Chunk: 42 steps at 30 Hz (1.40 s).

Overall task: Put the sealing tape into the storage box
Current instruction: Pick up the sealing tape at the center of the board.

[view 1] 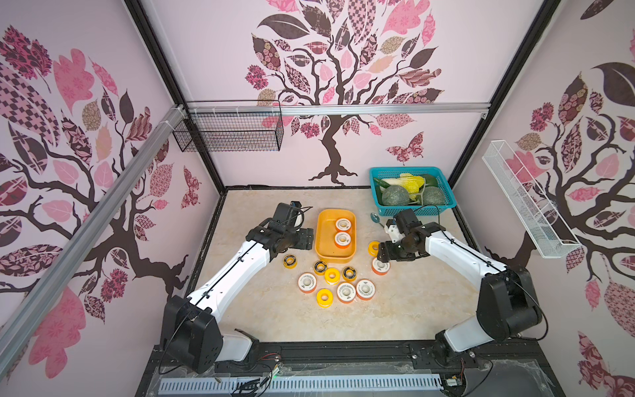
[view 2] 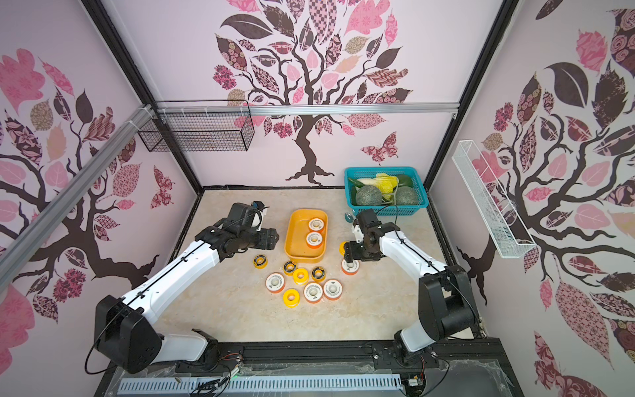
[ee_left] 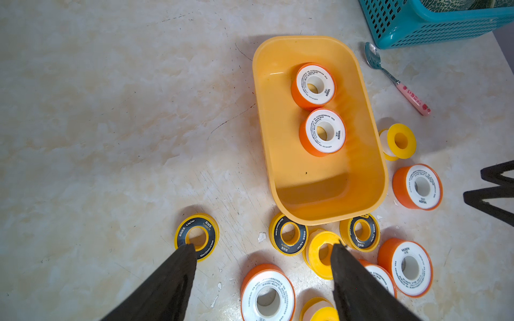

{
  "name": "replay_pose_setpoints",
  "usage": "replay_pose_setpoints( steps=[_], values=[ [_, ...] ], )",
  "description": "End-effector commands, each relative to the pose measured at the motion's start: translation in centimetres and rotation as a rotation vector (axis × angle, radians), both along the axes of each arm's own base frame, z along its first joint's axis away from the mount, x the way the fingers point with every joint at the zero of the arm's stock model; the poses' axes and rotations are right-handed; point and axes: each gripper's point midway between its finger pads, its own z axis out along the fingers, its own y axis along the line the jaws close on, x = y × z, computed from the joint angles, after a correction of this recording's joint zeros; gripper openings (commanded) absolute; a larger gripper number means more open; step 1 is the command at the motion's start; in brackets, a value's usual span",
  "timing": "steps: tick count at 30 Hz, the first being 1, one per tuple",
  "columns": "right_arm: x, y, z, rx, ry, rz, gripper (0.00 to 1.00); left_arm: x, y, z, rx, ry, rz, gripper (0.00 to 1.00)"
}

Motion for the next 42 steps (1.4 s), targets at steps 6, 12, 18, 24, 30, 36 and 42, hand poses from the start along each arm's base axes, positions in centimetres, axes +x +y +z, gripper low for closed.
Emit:
replay_pose_setpoints(
  steps=[6, 12, 18, 24, 30, 36, 42],
  values=[
    [0.2, 1.2, -1.8, -0.073, 0.006, 0.036, 0.91, 0.5, 0.2, 0.2, 0.016, -0.016, 0.001, 0.82],
    [0.4, 1.2, -3.2, -0.108, 0.033, 0.027, 0.94, 0.5, 0.2, 0.0, 0.020, -0.005, 0.000, 0.82],
    [0.6, 1.1, -4.4, -0.144, 0.054, 0.020, 0.96, 0.5, 0.3, -0.2, 0.033, 0.000, 0.000, 0.82],
    [0.8, 1.3, -5.2, -0.159, 0.073, 0.025, 0.96, 0.5, 0.4, -0.3, 0.039, 0.000, 0.003, 0.82],
    [0.9, 1.6, -5.9, -0.162, 0.088, 0.032, 0.89, 0.5, 0.5, -0.2, 0.043, 0.000, 0.003, 0.82],
    [1.1, 1.5, -6.3, -0.178, 0.086, 0.029, 0.81, 0.6, 0.4, -0.3, 0.046, 0.005, 0.003, 0.81],
    [1.3, 1.7, -6.2, -0.170, 0.079, 0.032, 0.84, 0.5, 0.4, -0.4, 0.048, 0.009, 0.001, 0.81]
  ],
)
